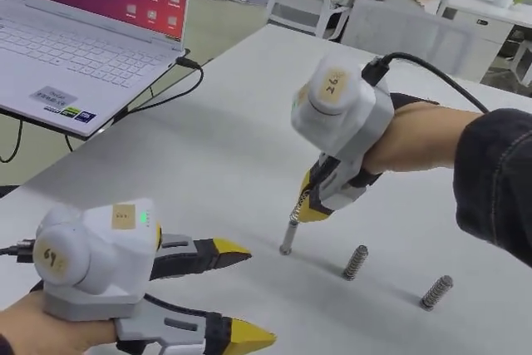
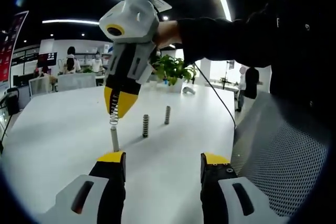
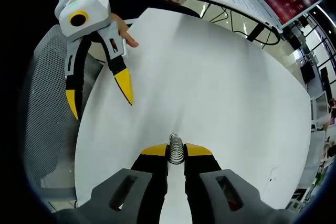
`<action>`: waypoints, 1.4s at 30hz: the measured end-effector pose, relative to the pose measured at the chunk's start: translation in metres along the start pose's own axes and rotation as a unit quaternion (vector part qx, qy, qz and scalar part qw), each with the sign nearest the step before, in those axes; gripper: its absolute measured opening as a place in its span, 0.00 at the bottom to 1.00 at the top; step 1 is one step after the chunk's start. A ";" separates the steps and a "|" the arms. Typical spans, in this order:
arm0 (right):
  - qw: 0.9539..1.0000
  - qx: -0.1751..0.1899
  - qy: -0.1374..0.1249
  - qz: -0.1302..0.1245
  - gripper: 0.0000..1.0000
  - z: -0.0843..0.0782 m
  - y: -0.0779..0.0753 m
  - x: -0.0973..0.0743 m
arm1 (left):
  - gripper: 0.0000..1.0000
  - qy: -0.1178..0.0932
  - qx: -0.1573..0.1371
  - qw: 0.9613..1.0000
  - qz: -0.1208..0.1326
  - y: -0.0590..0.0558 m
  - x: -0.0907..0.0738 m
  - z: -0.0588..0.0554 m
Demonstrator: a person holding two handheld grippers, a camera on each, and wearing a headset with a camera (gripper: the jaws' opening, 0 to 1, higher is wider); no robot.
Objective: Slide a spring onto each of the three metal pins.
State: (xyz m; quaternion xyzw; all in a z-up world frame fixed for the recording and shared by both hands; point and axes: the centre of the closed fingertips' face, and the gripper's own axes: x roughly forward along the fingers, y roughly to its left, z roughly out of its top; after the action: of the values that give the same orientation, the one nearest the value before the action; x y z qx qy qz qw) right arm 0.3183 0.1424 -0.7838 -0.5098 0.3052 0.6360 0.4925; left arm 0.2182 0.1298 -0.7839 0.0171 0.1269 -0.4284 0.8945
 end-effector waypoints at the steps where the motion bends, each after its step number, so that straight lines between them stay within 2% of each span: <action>1: 1.000 0.000 0.000 0.000 0.09 0.000 -0.001 0.001 | 0.53 0.000 0.000 1.000 0.000 0.000 0.000 0.000; 15: 1.000 0.002 0.010 0.011 0.09 -0.005 -0.003 0.014 | 0.52 0.002 -0.006 1.000 0.005 0.002 -0.002 -0.004; 32: 0.999 0.003 0.036 0.030 0.09 -0.013 0.000 0.041 | 0.51 0.006 -0.008 1.000 0.006 0.004 -0.003 -0.007; 42: 0.998 0.001 0.044 0.045 0.09 -0.016 0.008 0.055 | 0.51 0.008 -0.008 1.000 0.010 0.006 -0.004 -0.007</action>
State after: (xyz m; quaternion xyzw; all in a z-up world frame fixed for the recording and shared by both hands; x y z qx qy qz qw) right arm 0.3168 0.1427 -0.8419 -0.5225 0.3501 0.6340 0.4499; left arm 0.2183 0.1377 -0.7903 0.0142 0.1374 -0.4180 0.8979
